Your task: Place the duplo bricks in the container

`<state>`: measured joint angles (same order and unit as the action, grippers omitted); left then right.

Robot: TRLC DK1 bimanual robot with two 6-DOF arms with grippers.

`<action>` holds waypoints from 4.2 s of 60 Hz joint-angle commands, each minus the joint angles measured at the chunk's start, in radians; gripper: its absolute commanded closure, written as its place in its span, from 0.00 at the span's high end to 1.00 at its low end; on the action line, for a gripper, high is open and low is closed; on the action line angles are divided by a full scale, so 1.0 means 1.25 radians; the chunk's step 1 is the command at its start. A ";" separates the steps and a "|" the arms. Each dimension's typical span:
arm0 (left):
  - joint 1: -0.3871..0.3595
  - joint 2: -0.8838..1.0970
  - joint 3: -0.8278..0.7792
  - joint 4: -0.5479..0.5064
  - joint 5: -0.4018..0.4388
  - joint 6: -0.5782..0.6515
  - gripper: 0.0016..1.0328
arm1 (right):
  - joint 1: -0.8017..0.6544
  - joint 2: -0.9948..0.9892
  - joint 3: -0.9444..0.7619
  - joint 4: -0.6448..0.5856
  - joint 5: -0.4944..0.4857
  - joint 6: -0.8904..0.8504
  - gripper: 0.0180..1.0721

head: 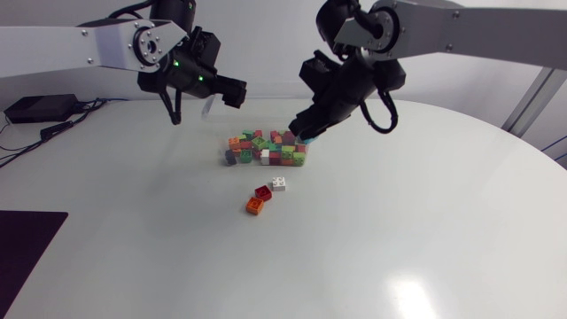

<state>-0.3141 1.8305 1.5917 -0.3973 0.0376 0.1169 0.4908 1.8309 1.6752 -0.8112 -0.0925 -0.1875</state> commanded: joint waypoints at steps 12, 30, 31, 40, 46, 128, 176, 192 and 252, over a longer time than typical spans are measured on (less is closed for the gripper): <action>-0.031 -0.132 -0.190 -0.139 -0.017 0.068 0.95 | -0.023 0.045 0.109 0.040 -0.035 -0.013 0.30; -0.122 -0.115 -0.344 -0.142 -0.014 0.064 0.94 | -0.036 0.100 0.162 0.165 -0.054 -0.001 0.30; -0.127 -0.110 -0.348 -0.142 -0.014 0.061 0.94 | -0.034 0.104 0.167 0.167 -0.054 -0.001 0.30; -0.156 -0.075 -0.357 -0.137 -0.014 0.034 0.94 | -0.033 0.139 0.197 0.202 -0.055 0.002 0.30; -0.168 -0.051 -0.358 -0.135 -0.014 0.017 0.94 | -0.033 0.160 0.213 0.240 -0.057 0.000 0.30; -0.159 -0.043 -0.342 -0.060 -0.078 -0.073 0.32 | -0.078 -0.098 -0.296 0.357 -0.051 0.041 0.94; 0.005 -0.270 -0.195 0.021 0.003 -0.013 0.33 | 0.086 0.296 -0.010 0.185 0.085 0.199 0.89; 0.023 -0.237 -0.170 0.113 0.006 -0.026 0.34 | 0.075 0.369 0.109 0.105 0.100 0.235 0.85; 0.032 -0.073 -0.155 0.385 -0.008 -0.086 0.35 | 0.092 0.477 0.243 -0.036 0.080 0.279 0.31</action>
<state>-0.2695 1.6859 1.3548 0.0772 0.0364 0.0357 0.6014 2.4130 2.0090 -0.8387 0.0055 0.1352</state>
